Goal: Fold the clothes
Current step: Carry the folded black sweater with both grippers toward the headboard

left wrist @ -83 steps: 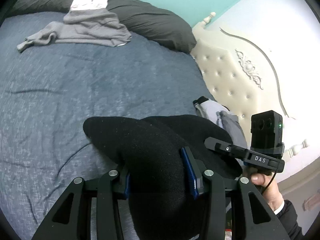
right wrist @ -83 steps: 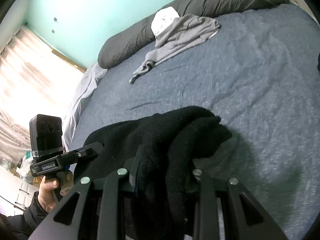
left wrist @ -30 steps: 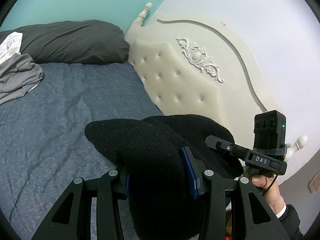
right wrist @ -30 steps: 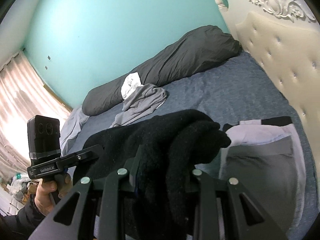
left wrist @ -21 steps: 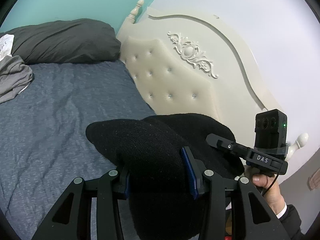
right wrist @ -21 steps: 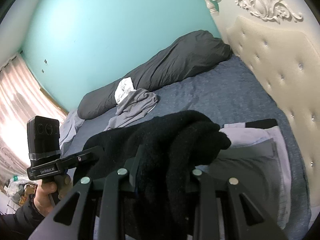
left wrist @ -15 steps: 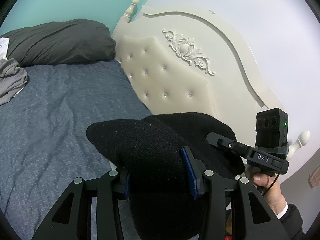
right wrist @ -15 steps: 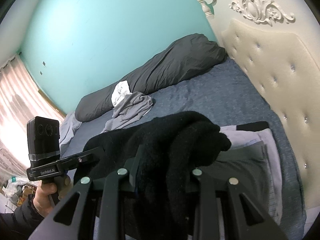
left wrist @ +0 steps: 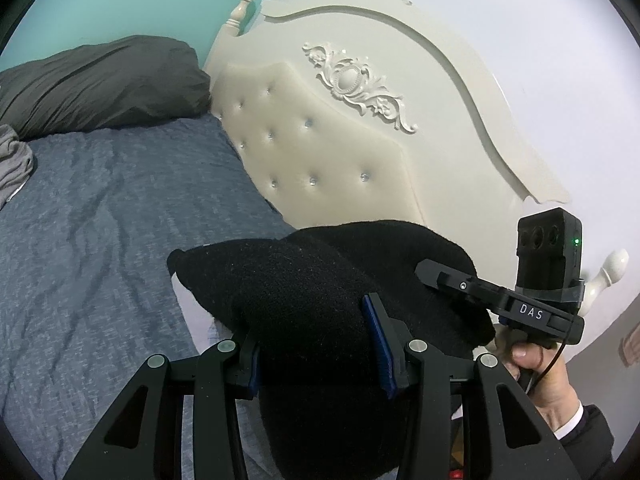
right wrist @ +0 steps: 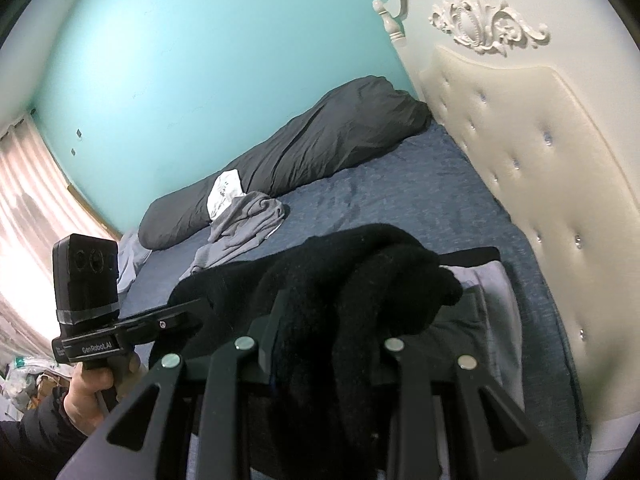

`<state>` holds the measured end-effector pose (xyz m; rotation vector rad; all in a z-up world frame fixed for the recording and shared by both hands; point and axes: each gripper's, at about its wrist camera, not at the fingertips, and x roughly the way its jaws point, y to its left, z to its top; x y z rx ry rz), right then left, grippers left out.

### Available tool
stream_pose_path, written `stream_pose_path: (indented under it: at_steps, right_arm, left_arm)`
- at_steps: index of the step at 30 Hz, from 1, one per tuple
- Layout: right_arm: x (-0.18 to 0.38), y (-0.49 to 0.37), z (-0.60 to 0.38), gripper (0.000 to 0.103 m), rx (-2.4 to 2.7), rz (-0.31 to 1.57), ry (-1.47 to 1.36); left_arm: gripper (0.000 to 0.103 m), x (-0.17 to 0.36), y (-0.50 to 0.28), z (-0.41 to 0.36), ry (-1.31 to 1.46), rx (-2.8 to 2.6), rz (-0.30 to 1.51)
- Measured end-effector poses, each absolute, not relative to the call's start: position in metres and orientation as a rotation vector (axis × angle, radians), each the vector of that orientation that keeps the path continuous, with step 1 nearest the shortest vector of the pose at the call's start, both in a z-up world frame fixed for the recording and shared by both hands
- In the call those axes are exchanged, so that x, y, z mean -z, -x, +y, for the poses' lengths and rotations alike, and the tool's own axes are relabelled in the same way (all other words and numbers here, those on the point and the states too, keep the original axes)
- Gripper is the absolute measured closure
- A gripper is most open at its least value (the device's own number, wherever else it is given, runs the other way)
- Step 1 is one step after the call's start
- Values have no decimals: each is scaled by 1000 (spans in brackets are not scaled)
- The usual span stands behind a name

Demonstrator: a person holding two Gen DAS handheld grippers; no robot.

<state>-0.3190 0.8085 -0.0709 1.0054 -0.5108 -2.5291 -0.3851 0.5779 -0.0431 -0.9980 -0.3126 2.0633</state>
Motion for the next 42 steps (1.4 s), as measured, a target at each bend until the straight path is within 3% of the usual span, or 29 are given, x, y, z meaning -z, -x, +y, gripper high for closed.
stream_pose_path:
  at_steps: [20, 42]
  right_arm:
    - [65, 327, 817, 76, 2550, -347, -1141]
    - [41, 373, 836, 76, 2611, -248, -1093]
  left_arm:
    - [57, 46, 381, 607, 974, -2057, -269]
    - [57, 24, 418, 642, 915, -2143, -217]
